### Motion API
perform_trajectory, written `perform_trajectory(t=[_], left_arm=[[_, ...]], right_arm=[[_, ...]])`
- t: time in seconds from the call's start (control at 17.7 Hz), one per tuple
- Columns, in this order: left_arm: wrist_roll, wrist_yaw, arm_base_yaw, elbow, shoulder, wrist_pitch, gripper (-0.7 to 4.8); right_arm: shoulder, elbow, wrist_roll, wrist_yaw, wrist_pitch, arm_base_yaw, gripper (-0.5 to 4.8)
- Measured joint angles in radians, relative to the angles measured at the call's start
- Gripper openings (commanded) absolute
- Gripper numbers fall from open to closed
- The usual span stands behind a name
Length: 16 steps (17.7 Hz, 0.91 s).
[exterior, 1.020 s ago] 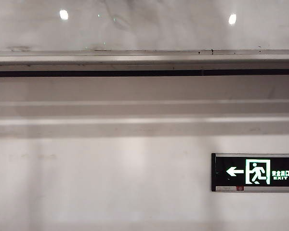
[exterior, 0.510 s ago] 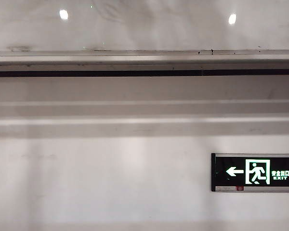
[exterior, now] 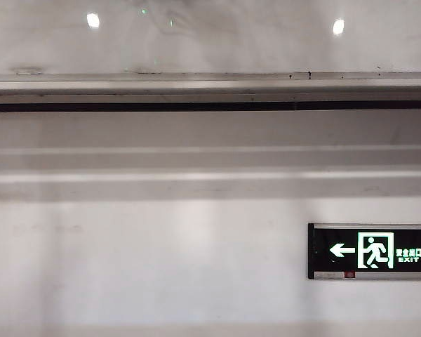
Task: Wipe the whiteboard clean using the black magnetic whiteboard eraser attached to the whiteboard.
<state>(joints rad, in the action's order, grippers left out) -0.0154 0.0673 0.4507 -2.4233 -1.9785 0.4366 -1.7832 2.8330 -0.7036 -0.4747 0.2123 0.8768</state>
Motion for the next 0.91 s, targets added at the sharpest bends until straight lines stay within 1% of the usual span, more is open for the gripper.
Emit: perform_trajectory(t=[0.11,0.28,0.68,0.91], left_arm=[[0.0,-0.007,0.005,0.001,-0.001,-0.032,1.1],[-0.004,0.005,-0.003,0.001,-0.008,-0.08,1.1],[-0.019,0.027,-0.005,0.001,-0.01,-0.084,1.1],[-0.033,0.019,-0.032,-0.022,-0.01,-0.059,1.1]], right_arm=[[0.0,0.0,0.0,0.0,0.006,0.0,-0.05],[0.0,0.0,0.0,0.001,0.012,0.038,-0.05],[0.0,0.0,0.0,0.0,0.014,0.035,-0.05],[0.0,0.0,0.0,0.0,0.014,0.035,-0.05]])
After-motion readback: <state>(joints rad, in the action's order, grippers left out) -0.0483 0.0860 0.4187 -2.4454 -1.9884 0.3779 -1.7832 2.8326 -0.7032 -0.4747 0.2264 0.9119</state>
